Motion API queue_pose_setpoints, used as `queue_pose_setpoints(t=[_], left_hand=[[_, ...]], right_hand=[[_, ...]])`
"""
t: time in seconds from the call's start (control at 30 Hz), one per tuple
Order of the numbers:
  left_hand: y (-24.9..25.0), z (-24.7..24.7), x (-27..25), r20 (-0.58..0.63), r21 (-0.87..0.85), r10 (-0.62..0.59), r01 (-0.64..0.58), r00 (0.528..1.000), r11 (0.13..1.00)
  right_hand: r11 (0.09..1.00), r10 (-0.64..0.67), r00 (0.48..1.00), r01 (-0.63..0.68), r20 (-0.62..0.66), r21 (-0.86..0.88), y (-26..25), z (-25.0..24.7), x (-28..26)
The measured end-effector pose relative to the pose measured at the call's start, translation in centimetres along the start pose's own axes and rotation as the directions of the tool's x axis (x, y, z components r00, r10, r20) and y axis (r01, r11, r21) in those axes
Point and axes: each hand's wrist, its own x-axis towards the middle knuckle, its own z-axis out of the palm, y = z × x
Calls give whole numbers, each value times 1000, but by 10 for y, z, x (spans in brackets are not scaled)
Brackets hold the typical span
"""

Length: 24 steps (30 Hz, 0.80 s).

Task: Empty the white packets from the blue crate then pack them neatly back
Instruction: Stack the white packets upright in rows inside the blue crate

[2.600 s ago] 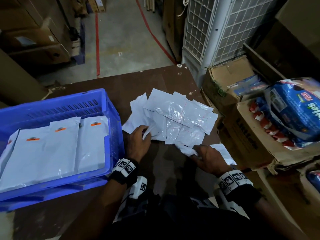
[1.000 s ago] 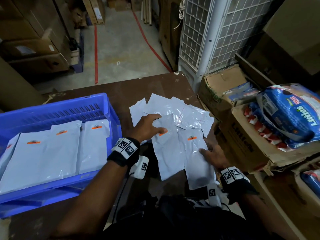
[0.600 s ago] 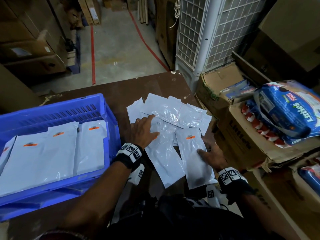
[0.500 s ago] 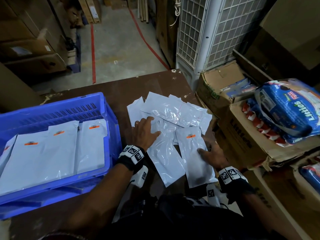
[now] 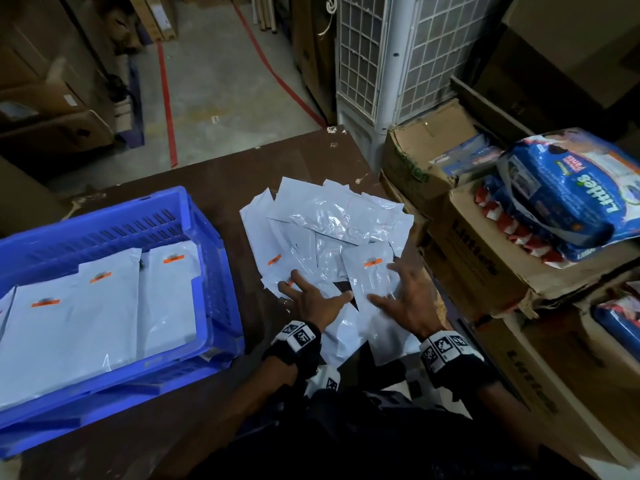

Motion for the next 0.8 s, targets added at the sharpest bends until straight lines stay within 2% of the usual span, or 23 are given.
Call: queue_pose_setpoints(t=[0.17,0.33,0.43,0.63,0.73,0.8], left_hand=[[-6,19,-3,-90,150,133,-119,987,982],[-12,21,-6,-87,234,205,-180,975,955],[-16,18,-4,-92,237,292,-264,952,935],[-28,2,-1,34,368,390,-375,920,851],[-37,-5,-4,-8,414,391,-353,920,839],[-41,-5,-6,-89,442,352,-280,932,852]], right_hand=[[977,125,980,-93,157,-193,-5,8,-8],[945,122,977,-60,174,-323,-9,17,-18],[957,73,986,-27,150,-287,-7,21,-19],[997,-7,995,14,97,-71,5,16,-13],[998,-7,997,11,71,-54,12,13,-15],[997,28,997,-22,78,-81,13,13,-16]])
